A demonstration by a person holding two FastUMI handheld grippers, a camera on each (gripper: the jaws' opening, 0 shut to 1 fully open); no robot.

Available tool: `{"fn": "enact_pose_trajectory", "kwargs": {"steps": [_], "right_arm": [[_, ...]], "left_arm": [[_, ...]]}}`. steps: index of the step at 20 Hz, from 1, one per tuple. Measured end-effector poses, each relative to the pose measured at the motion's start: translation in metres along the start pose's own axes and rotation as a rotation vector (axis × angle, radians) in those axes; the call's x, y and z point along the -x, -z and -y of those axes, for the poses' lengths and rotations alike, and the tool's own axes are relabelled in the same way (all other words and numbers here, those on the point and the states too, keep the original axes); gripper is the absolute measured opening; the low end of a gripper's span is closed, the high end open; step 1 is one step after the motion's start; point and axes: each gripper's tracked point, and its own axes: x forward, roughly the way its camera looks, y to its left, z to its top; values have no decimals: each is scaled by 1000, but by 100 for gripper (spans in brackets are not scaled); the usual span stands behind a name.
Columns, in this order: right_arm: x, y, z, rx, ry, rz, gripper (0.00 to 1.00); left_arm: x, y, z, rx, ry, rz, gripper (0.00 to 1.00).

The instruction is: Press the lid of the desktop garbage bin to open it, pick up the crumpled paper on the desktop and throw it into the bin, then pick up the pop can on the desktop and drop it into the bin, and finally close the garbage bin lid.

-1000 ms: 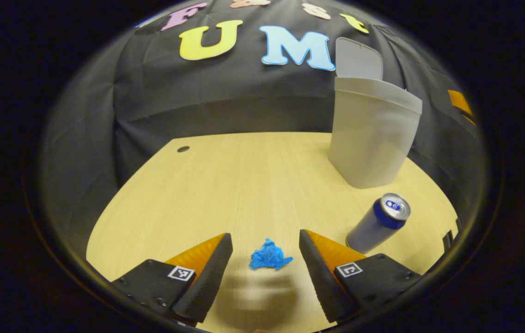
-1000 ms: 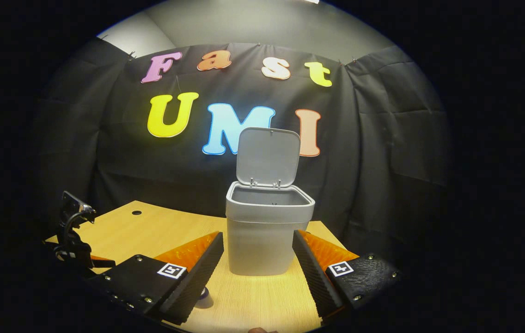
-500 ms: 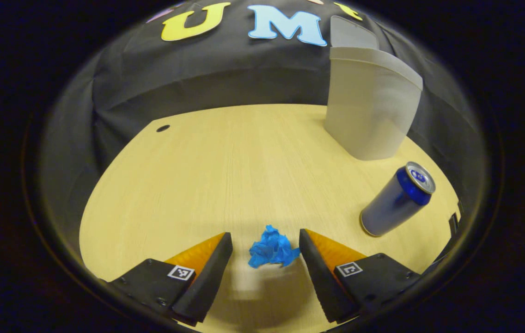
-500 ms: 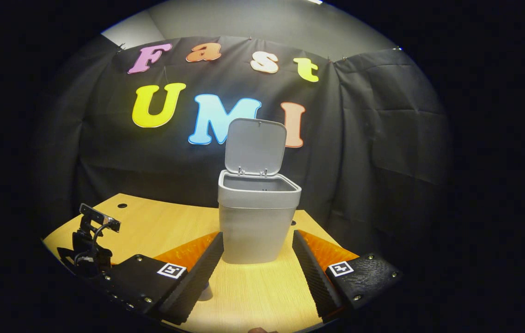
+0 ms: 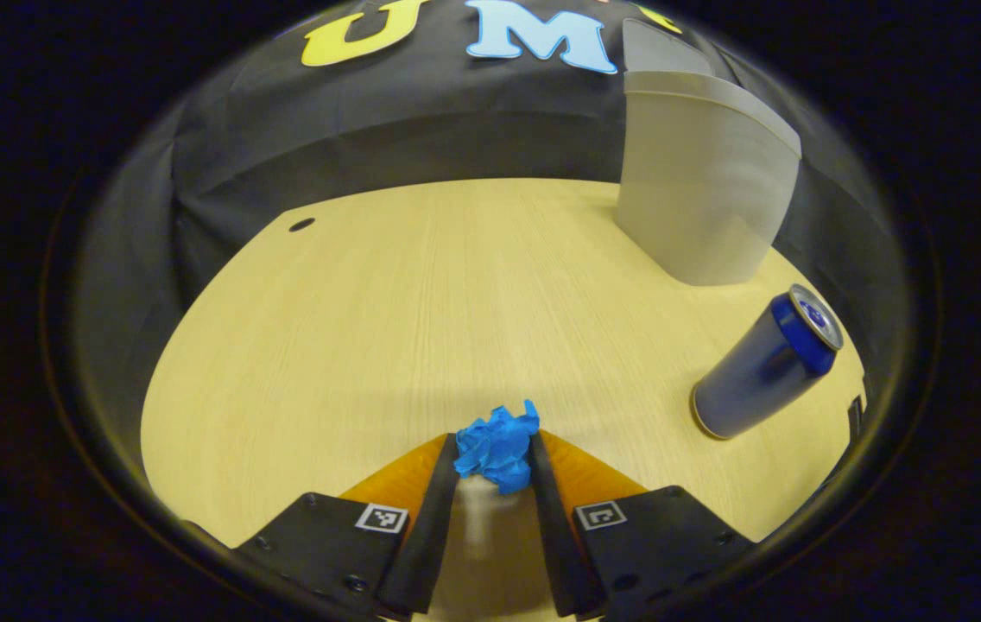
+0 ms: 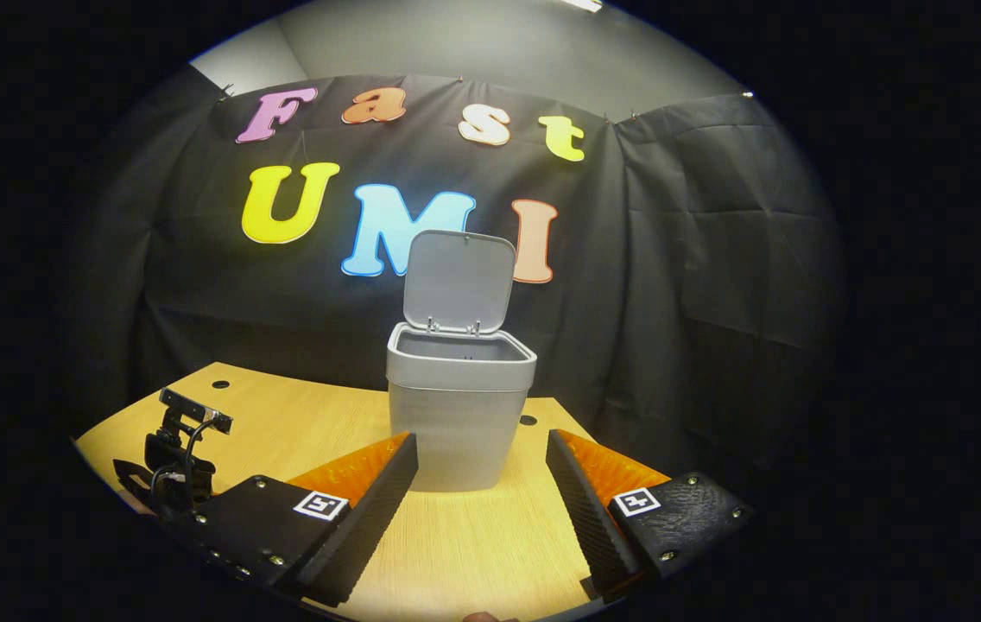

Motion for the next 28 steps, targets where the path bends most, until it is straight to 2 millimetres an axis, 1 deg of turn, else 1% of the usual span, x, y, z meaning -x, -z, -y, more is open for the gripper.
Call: {"fn": "enact_pose_trajectory", "kwargs": {"steps": [2, 3, 5, 6, 9, 10, 11, 12, 13, 14, 15, 16, 17, 18, 19, 20, 21, 22, 23, 25, 26, 27, 28], "right_arm": [[-3, 0, 6, 0, -24, 9, 96], [-6, -2, 11, 1, -29, 19, 96], [-9, 1, 16, 0, -51, 22, 96], [-9, 1, 19, -1, -61, 29, 96], [-13, 4, 26, 10, -84, 39, 96], [-14, 3, 29, 14, -88, 44, 96], [-14, 1, 31, 18, -92, 53, 100], [-13, 0, 34, 26, -94, 64, 96], [-13, -2, 37, 35, -99, 75, 96], [-13, -3, 39, 46, -105, 84, 100], [-12, -5, 42, 55, -113, 94, 100], [-11, -6, 44, 62, -122, 103, 96], [-9, -7, 47, 69, -132, 113, 100], [-7, -6, 50, 76, -141, 119, 100], [-6, -6, 53, 83, -150, 125, 96], [-4, -5, 57, 89, -156, 128, 96], [-2, -4, 61, 94, -164, 128, 96], [0, -1, 66, 97, -170, 126, 96], [2, 1, 70, 93, -177, 122, 96], [7, 2, 78, 70, -186, 118, 96], [8, 2, 83, 57, -180, 119, 96], [8, 2, 89, 51, -163, 116, 96], [8, 4, 96, 49, -144, 112, 96]], "left_arm": [[0, -1, 1, 11, -25, 9, 52], [0, 0, 4, 20, -26, 8, 38], [2, -1, 4, 29, -36, 14, 38], [4, -4, 2, 43, -55, 30, 36], [12, -5, 1, 87, -68, 34, 24], [14, -5, 2, 98, -77, 40, 25], [18, -8, 2, 109, -84, 48, 25], [22, -12, 2, 121, -92, 60, 25], [27, -17, 2, 131, -100, 73, 25], [31, -23, 2, 142, -110, 88, 25], [35, -30, 3, 153, -118, 106, 25], [41, -37, 3, 164, -125, 122, 25], [47, -44, 4, 174, -132, 138, 27], [55, -51, 6, 179, -141, 154, 25], [62, -58, 7, 184, -145, 172, 27], [68, -65, 10, 186, -154, 192, 25], [75, -74, 14, 187, -160, 212, 27], [83, -83, 18, 189, -163, 234, 27], [91, -93, 22, 188, -160, 256, 25], [104, -117, 31, 182, -155, 304, 25], [109, -130, 38, 184, -145, 330, 23], [114, -143, 46, 190, -125, 354, 27], [118, -156, 55, 189, -104, 378, 27]]}}
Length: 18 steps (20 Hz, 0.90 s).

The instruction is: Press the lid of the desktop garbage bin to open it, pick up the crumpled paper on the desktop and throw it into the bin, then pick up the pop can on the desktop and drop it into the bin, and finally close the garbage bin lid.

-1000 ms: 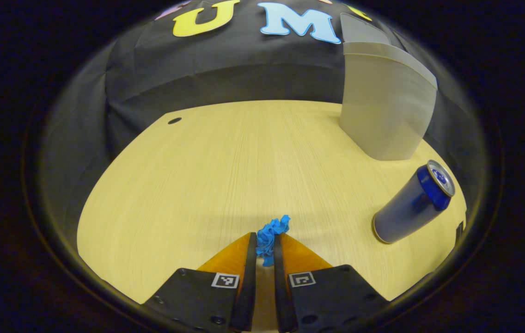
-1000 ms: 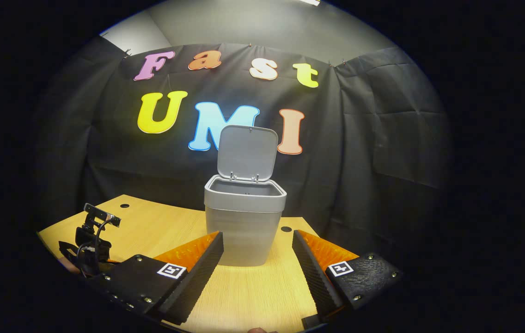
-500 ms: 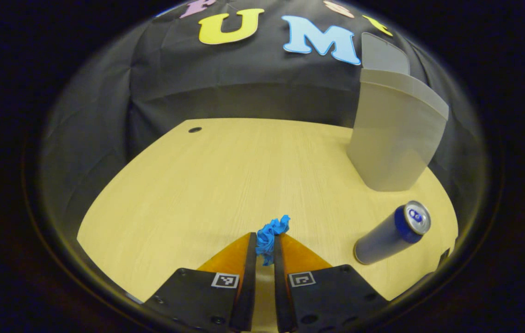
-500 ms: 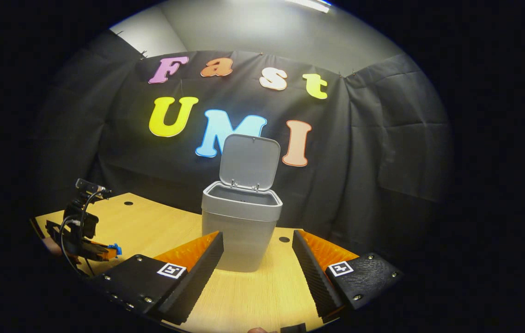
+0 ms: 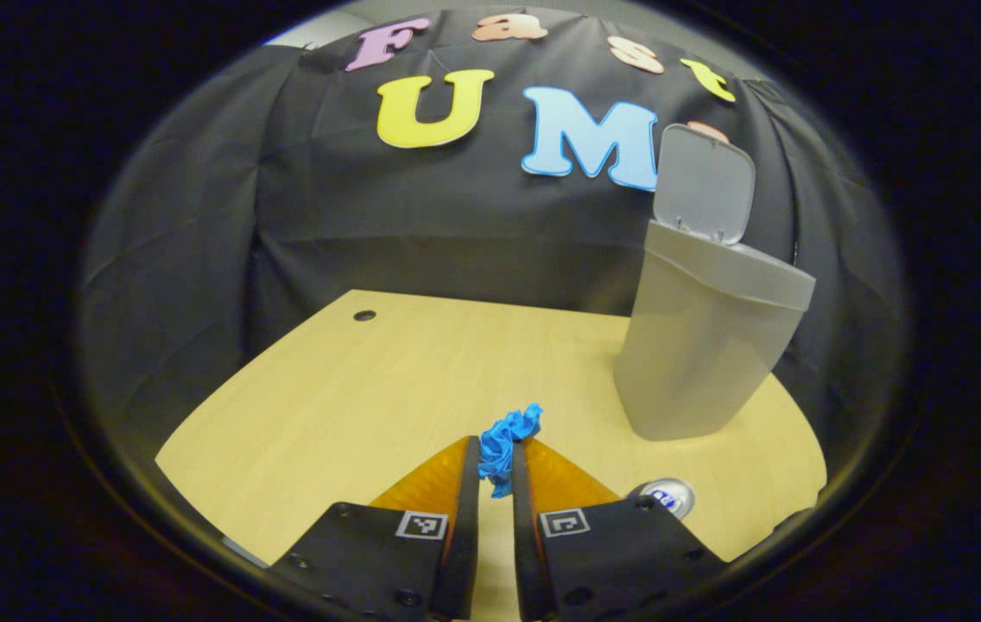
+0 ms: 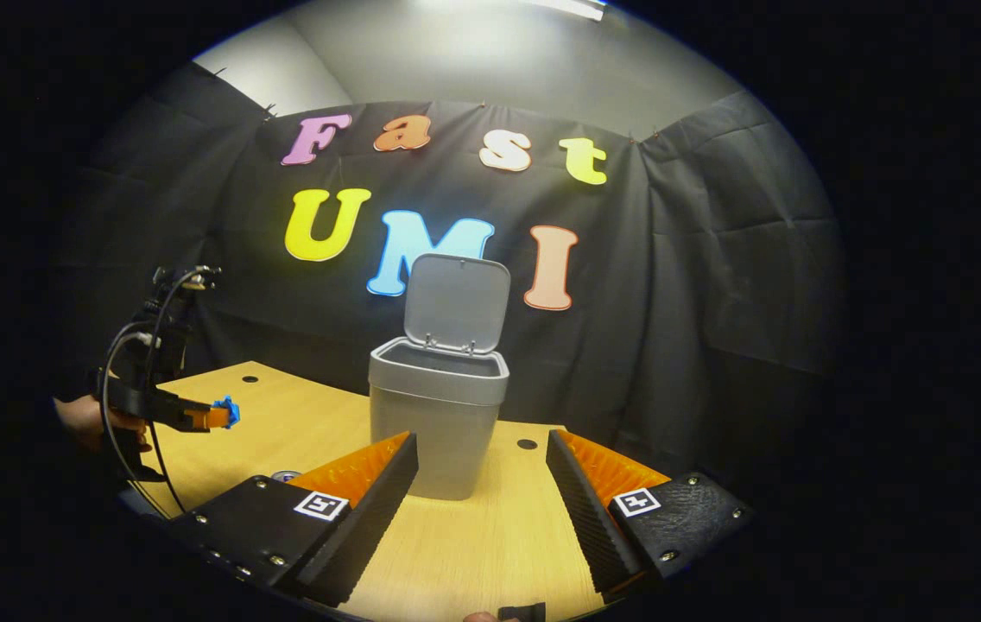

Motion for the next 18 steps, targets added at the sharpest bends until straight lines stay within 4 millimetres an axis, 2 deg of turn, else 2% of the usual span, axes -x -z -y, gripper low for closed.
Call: {"fn": "enact_pose_trajectory", "kwargs": {"steps": [4, 9, 13, 15, 18], "right_arm": [[4, 1, 11, -2, 64, -11, 96], [-2, -1, 11, -23, 99, -7, 96], [3, -1, 6, -38, 118, 0, 96], [5, 1, 10, -24, 140, -3, 96], [8, 3, 13, -44, 164, -13, 96]], "left_arm": [[3, -51, 39, -25, 74, 85, 27], [-1, -106, 81, -52, 170, 175, 27], [-10, -145, 120, -103, 245, 234, 23], [-15, -159, 143, -123, 281, 260, 27], [-26, -168, 173, -152, 321, 271, 27]]}}
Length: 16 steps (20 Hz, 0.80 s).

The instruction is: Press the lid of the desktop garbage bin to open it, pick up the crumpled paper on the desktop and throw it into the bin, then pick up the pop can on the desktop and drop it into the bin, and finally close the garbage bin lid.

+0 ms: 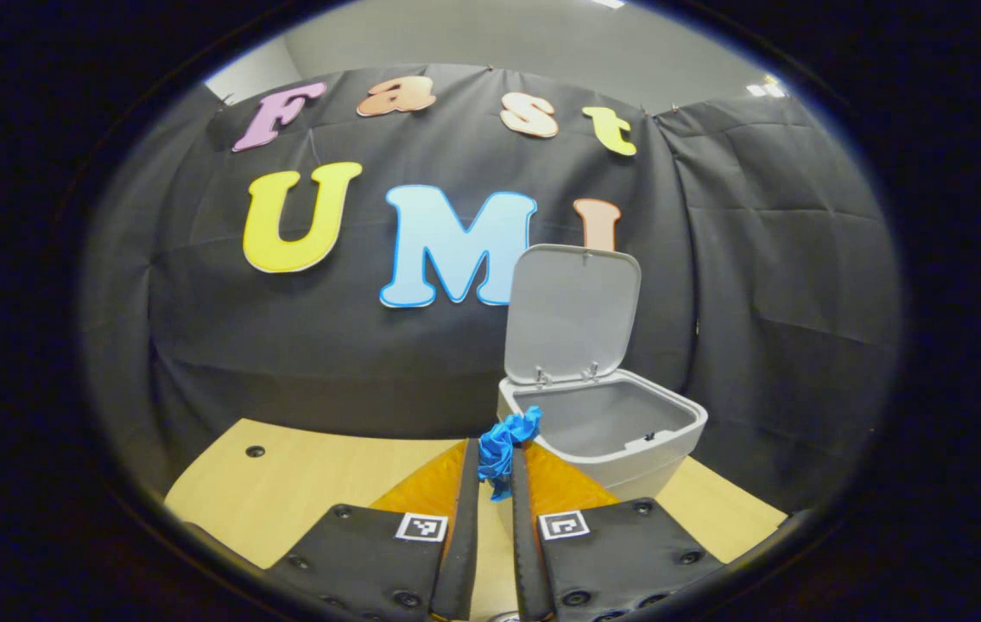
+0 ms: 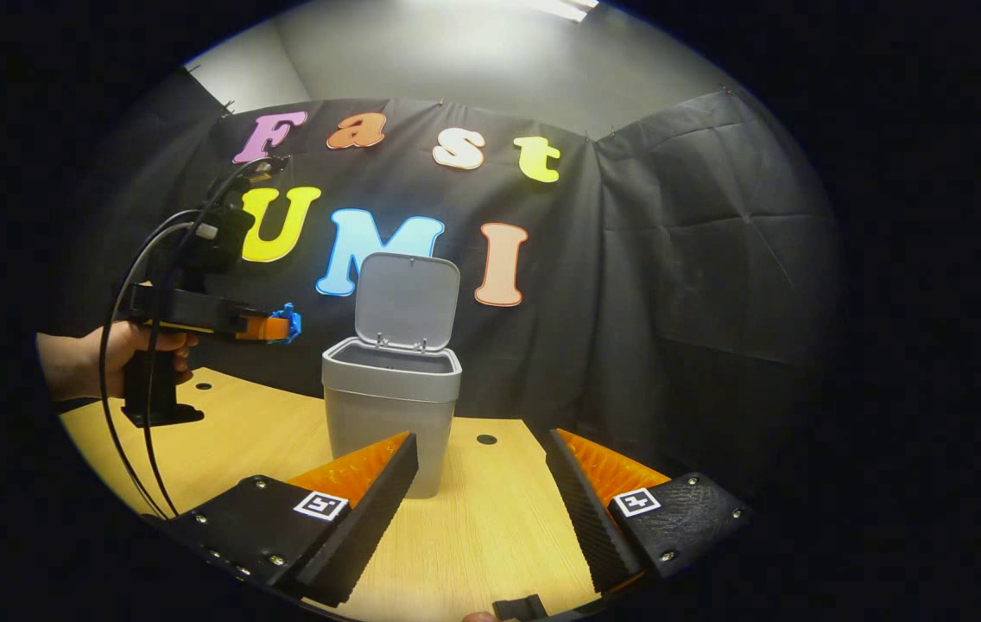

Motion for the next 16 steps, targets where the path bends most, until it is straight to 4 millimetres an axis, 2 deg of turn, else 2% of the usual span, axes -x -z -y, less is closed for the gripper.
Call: {"fn": "enact_pose_trajectory", "kwargs": {"steps": [2, 7, 13, 16], "right_arm": [[2, 4, 5, -7, 23, -8, 96], [1, 20, 16, -34, 67, -55, 96], [-2, 33, 27, -75, 125, -91, 96], [2, 36, 30, -73, 148, -97, 96]], "left_arm": [[-14, -6, 12, -15, 19, 10, 24], [-48, -11, 36, -47, 59, 9, 27], [-78, -7, 60, -95, 98, 2, 27], [-91, 1, 63, -118, 100, -14, 26]]}}
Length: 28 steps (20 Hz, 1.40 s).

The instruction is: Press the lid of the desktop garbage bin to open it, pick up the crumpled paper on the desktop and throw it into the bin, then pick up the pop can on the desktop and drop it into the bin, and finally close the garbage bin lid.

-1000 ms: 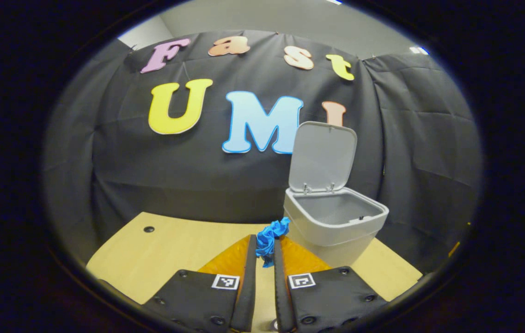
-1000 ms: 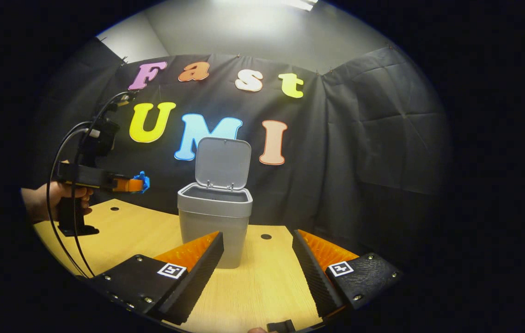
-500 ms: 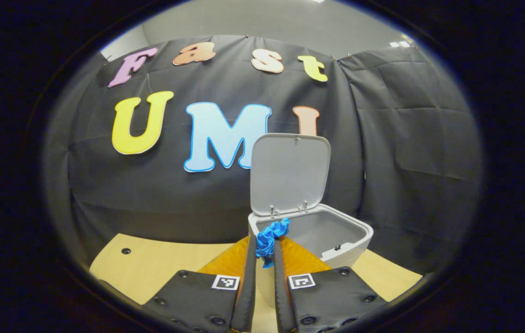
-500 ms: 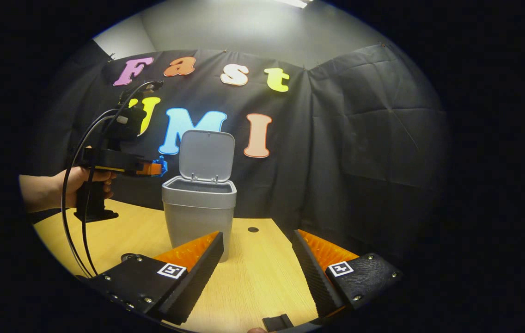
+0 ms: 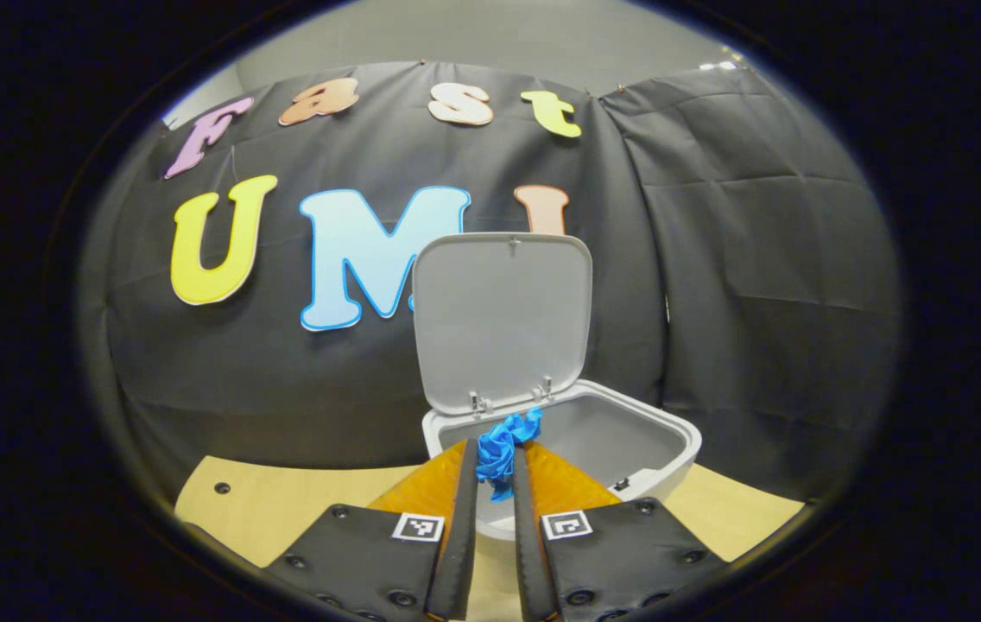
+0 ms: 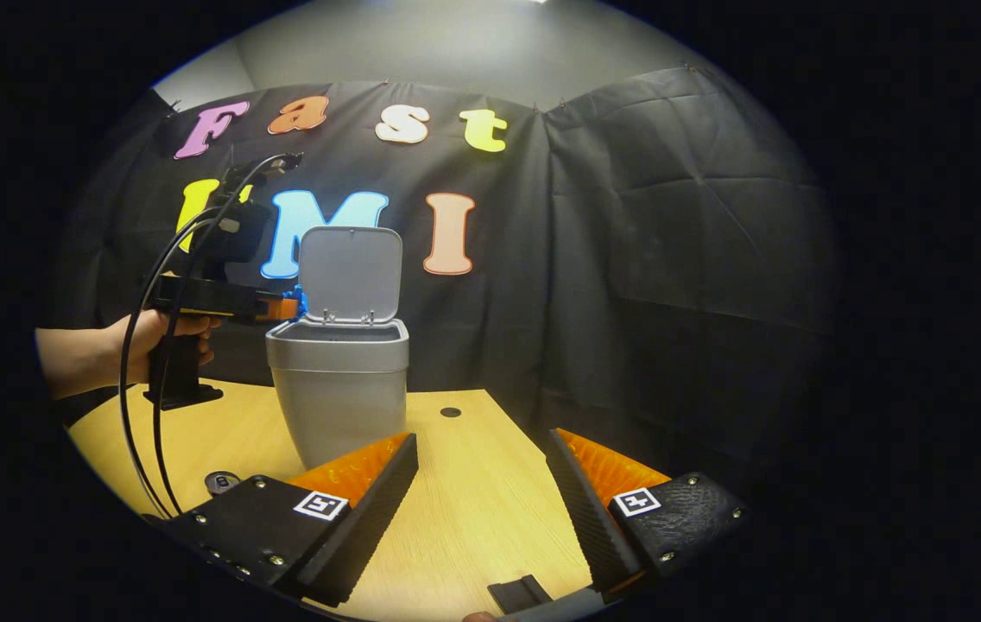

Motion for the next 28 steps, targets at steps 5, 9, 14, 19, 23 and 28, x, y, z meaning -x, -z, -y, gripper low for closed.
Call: {"fn": "enact_pose_trajectory", "kwargs": {"steps": [5, 9, 14, 19, 23, 28], "right_arm": [[3, 4, -1, 2, 18, -16, 96], [4, 4, -2, 13, 13, -15, 96], [2, -1, -10, 23, -9, -8, 96], [-1, -7, -22, 45, -59, 5, 100], [-3, -15, -39, 65, -105, 24, 96], [-5, -19, -63, 83, -170, 33, 96]], "left_arm": [[-12, 10, 4, 6, 16, -28, 40], [-13, 9, 3, 5, 16, -35, 55], [-6, 7, 1, 15, 30, -32, 65], [7, 5, -7, 39, 29, -29, 88], [28, 5, -16, 54, 17, -17, 98], [63, 7, -37, 66, -28, 15, 98]]}}
